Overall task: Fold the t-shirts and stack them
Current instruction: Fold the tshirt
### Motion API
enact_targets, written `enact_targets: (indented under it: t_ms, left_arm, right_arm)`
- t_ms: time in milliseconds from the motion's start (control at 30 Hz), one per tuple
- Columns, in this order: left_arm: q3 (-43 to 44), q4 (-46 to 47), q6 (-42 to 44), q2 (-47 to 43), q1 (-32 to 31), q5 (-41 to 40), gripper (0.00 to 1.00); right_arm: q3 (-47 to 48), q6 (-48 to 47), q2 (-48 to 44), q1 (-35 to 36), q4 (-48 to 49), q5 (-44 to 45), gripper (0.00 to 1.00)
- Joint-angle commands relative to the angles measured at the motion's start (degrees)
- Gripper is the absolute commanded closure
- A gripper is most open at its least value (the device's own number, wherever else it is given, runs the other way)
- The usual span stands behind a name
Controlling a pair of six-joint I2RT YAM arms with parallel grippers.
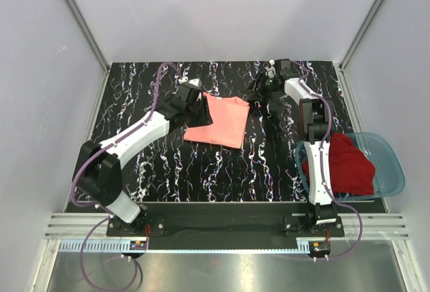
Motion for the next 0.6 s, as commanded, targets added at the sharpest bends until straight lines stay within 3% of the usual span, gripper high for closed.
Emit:
enact_targets:
  t_ms: [0,67,200,267,433,567]
  left_arm:
    - [-2.34,-0.54,-4.02,-0.91,-0.90,-0.76,0.56]
    - [-1.64,-3.26,-3.49,-2.58,-1.17,-1.10,0.56]
    - [-0.05,-8.61,-2.70,-5.66,-1.17,-1.63,0.56]
    - [1.88,-10.99,-2.26,-6.62,-1.17,-2.07,0.56]
    - [6.52,-18.37,-1.21,-7.25,-1.08,-2.25,0.52]
    - [9.88,-21.98,0.72,-6.19,-0.99,-1.99,0.52]
  right_arm:
    - [4.98,0.65,1.66,1.72,-1.53,-1.91,0.49]
    - [5.52,-0.76,2.19,2.24,-3.81,-1.48,0.51]
    - [0.87,-1.82,-0.35,2.51,-4.27,-0.95,0.72]
    - [-5.27,-2.17,-4.21,2.51,-2.61,0.27,0.87]
    - [-23.00,0.10,-15.29,3.12,2.32,0.10,1.00]
    - [-36.91,3.71,-24.25,6.54,7.07,0.27,1.00]
